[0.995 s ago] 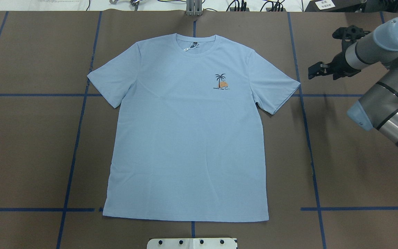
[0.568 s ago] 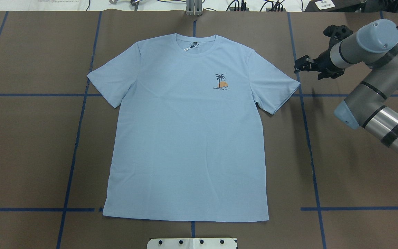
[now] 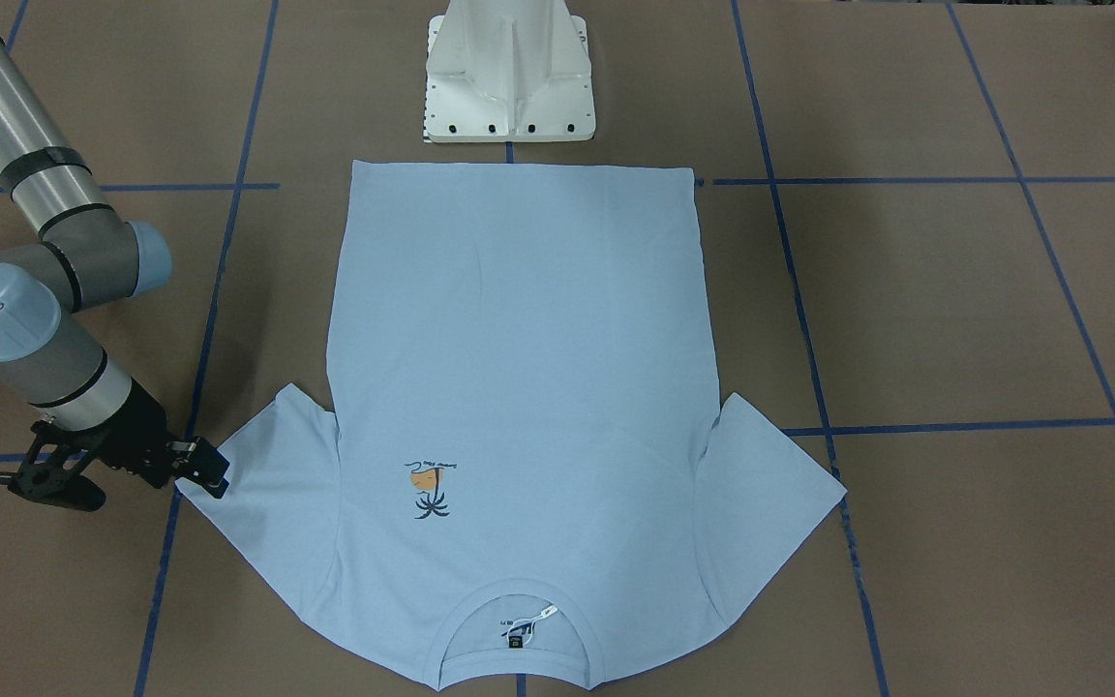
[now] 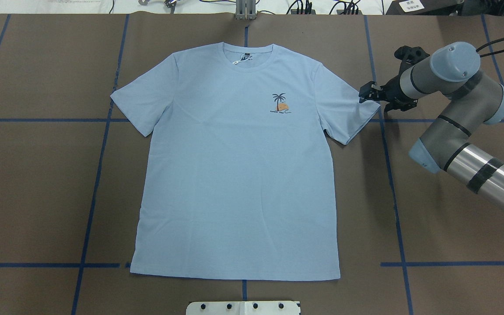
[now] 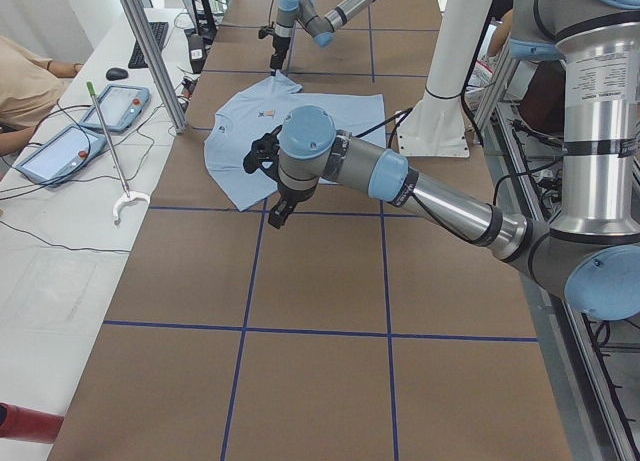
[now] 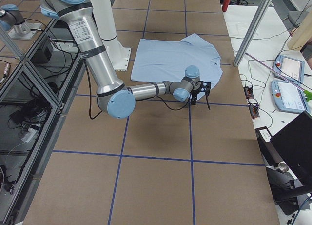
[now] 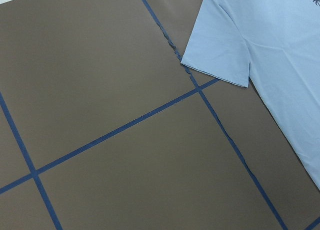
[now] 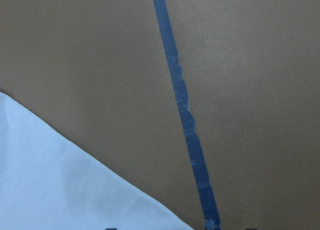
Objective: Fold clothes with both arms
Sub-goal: 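Move the right gripper to the sleeve nearest it and grasp it, then fold the grasped sleeve inward over the shirt body toward the collar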
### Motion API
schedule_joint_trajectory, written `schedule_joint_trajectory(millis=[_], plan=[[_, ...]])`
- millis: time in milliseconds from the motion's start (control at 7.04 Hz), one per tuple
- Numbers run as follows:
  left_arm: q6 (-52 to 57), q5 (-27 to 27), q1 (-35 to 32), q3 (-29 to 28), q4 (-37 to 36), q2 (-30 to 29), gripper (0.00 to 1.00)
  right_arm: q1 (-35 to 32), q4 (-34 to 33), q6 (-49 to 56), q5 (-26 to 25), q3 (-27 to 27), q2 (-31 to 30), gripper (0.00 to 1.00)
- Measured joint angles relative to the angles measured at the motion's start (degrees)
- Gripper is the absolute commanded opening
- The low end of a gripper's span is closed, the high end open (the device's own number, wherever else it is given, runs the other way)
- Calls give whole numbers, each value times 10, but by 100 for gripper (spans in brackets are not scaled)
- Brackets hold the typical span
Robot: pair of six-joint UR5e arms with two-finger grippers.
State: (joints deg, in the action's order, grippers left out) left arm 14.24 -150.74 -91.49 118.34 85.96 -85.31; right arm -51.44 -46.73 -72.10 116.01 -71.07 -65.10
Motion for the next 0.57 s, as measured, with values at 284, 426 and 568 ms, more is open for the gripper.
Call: schedule_joint_trajectory(millis=[284, 426, 568], plan=[[0, -3, 0, 0, 0, 0, 100, 1, 0, -6, 0, 0, 2, 0], [0, -3, 0, 0, 0, 0, 100, 2, 0, -10, 1, -2, 3, 0], [0, -4, 0, 0, 0, 0, 100, 3, -1, -31, 3, -6, 10, 0]])
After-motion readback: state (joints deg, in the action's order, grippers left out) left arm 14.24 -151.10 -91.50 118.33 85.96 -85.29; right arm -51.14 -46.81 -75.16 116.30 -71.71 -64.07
